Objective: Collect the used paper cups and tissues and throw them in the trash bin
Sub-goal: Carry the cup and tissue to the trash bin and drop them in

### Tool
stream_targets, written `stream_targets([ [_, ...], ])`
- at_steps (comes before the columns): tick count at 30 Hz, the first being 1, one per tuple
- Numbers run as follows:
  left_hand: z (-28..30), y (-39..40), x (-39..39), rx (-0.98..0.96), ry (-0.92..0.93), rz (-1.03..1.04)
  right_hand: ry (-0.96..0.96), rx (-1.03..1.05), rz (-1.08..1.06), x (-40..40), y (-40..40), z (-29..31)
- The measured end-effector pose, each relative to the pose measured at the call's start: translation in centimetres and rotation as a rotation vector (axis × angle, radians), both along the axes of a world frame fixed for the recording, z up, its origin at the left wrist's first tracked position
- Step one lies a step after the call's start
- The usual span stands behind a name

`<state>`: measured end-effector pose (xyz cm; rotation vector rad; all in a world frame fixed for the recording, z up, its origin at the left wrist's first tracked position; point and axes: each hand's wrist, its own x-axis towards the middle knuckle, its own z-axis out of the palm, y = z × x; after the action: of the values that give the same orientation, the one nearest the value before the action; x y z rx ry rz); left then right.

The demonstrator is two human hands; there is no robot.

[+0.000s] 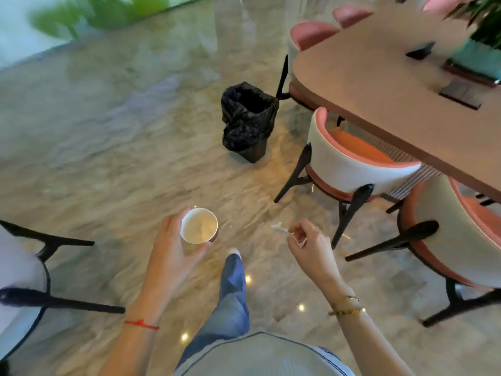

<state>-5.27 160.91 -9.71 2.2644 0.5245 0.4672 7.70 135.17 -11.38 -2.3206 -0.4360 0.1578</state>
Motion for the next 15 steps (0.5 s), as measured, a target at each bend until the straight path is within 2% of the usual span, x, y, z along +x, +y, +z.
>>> stream_targets([
  [8, 0.6, 11.3, 17.9, 0.007, 0.007, -0.015, -0.001, 0.042, 0.02, 18.1, 11.9, 0.8],
  [15, 2.3, 19.3, 33.9, 0.048, 0.044, -0.09, 0.008, 0.08, -0.075, 32.2, 19.4, 1.8],
])
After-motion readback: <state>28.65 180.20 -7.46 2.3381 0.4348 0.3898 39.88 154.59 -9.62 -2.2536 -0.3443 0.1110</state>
